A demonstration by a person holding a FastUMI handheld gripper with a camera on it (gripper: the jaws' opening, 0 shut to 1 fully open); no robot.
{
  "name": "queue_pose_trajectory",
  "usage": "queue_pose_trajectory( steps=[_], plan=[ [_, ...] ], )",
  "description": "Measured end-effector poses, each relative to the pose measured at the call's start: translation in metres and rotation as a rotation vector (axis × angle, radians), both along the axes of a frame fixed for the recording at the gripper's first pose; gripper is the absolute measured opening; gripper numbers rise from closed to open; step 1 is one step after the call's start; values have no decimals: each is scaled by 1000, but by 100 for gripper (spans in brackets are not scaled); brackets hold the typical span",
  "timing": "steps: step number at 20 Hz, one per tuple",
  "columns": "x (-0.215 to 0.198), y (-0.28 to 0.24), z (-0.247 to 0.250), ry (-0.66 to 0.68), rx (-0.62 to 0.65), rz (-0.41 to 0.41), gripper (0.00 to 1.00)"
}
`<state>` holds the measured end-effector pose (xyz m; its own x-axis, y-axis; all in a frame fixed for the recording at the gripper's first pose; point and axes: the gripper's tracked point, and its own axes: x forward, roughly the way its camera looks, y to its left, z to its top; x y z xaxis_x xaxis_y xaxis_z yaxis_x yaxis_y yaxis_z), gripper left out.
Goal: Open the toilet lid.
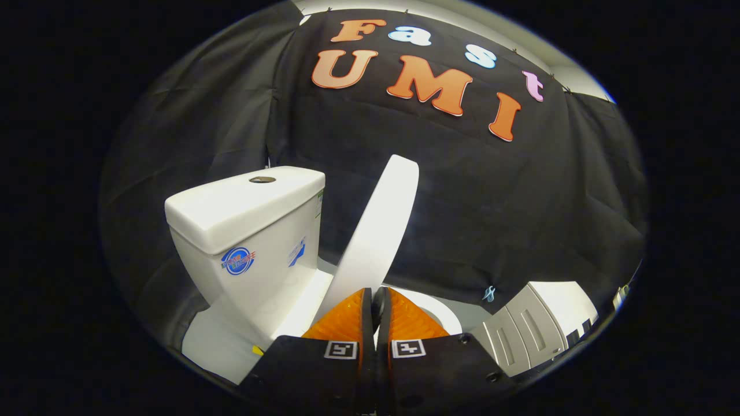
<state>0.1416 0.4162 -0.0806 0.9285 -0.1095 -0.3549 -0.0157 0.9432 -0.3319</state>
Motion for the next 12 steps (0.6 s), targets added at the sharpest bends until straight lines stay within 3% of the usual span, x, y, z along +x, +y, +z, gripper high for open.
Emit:
queue_pose_trajectory(
  steps=[12],
  plan=[
    [7,62,0,-37,-58,56,8]
  ],
)
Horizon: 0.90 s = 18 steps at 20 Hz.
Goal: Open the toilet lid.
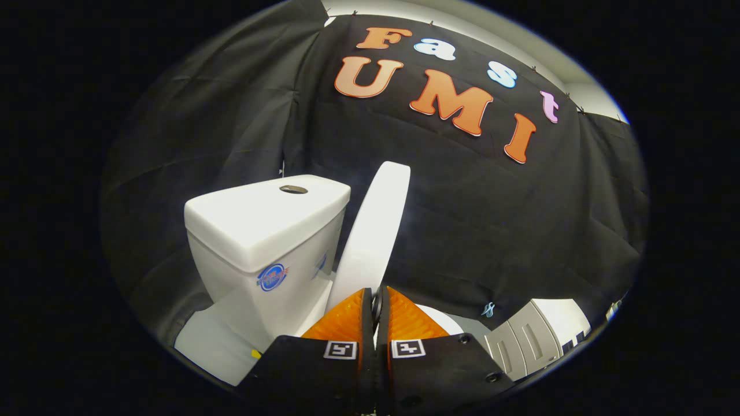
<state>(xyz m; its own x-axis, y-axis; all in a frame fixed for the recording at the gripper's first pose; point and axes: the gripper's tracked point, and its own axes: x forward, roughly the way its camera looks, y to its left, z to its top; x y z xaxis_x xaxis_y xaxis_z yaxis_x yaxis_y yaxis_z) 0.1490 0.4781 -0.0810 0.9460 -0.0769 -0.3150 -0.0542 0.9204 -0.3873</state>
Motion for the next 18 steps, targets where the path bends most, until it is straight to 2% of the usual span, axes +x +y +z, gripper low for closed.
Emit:
queue_pose_trajectory(
  steps=[4,11,14,18],
  plan=[
    [2,23,-3,-4,13,34,8],
    [3,55,-11,-18,-47,71,8],
    [3,54,-11,-29,-78,57,8],
    [6,50,-12,-14,-47,61,8]
  ],
)
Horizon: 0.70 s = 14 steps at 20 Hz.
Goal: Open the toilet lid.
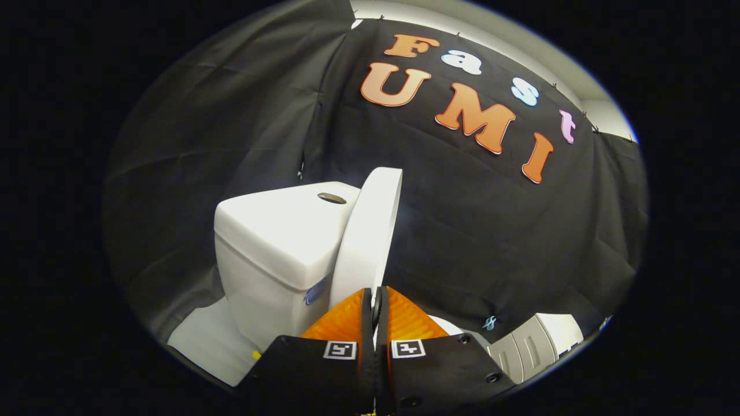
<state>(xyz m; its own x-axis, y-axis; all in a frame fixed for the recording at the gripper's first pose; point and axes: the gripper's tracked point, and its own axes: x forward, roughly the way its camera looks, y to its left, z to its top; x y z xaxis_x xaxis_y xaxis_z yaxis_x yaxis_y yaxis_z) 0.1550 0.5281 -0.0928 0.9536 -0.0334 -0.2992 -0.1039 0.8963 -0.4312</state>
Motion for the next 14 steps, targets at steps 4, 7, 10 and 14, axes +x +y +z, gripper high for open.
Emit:
queue_pose_trajectory(
  steps=[4,7,10,14],
  plan=[
    [-3,3,-1,46,67,56,17],
    [-6,-1,4,57,103,91,29],
    [-9,-17,22,37,142,86,73],
    [-13,-32,34,100,275,111,91]
  ],
)
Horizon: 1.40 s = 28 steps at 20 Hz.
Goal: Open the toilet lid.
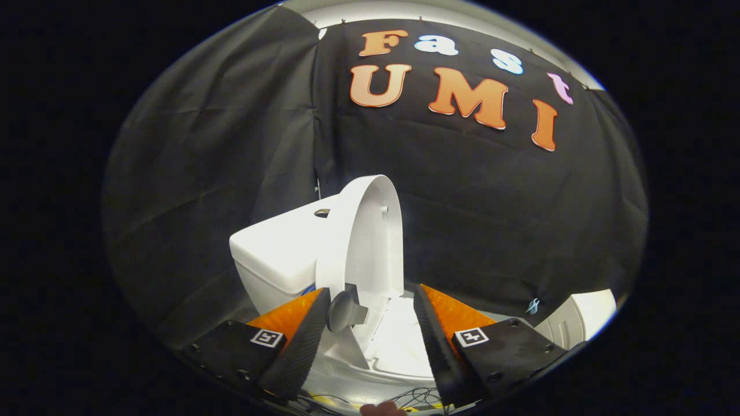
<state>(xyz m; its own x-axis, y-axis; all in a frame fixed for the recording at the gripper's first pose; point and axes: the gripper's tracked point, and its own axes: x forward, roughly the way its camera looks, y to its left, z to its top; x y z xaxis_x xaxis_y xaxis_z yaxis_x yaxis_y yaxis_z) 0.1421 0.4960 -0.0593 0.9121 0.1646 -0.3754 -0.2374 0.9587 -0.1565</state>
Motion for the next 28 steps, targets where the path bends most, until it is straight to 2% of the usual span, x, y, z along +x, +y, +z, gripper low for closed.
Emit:
queue_pose_trajectory(
  steps=[1,4,7,10,18,28],
  plan=[
    [-3,-2,3,20,42,14,95],
    [-9,-18,22,38,155,47,95],
    [-13,-37,50,-32,219,67,95],
    [-21,-73,64,-81,279,38,95],
    [-28,-244,109,-172,221,-137,94],
    [-89,-440,143,-272,209,-354,94]
  ],
)
